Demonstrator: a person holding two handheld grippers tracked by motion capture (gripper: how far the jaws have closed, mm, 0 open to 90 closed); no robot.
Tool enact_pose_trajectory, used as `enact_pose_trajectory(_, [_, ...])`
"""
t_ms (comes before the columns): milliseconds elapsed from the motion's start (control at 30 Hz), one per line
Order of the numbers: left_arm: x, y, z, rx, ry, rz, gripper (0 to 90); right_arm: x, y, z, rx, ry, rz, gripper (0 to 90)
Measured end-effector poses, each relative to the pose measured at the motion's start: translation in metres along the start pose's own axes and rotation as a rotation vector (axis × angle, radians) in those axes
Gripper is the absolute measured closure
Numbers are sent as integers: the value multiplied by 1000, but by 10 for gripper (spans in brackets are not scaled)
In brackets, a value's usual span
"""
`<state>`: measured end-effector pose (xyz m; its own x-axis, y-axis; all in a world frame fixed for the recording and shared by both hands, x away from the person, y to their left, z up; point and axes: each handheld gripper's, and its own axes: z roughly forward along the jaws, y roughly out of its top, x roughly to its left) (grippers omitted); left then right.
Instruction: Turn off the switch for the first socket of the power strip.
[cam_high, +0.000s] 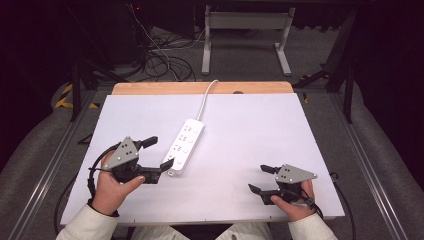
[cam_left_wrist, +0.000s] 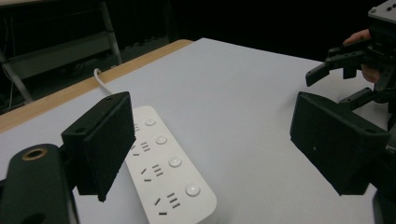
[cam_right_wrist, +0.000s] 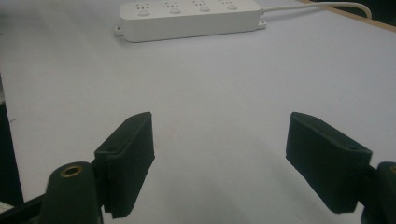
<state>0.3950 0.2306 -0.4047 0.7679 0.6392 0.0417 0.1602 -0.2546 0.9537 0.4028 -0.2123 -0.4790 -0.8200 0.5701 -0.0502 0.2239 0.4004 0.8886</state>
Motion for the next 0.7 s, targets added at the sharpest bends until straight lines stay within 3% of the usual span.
enact_pose_trajectory(200, [-4, -18, -6, 0, -6, -19, 135, 0, 0, 0, -1, -1, 0, 243])
enact_pose_trajectory(467, [-2, -41, -13, 11, -11, -78, 136, -1, 0, -1, -2, 2, -2, 243])
enact_pose_trajectory(700, [0, -61, -17, 17, -10, -83, 136, -1, -1, -2, -4, 1, 2, 243])
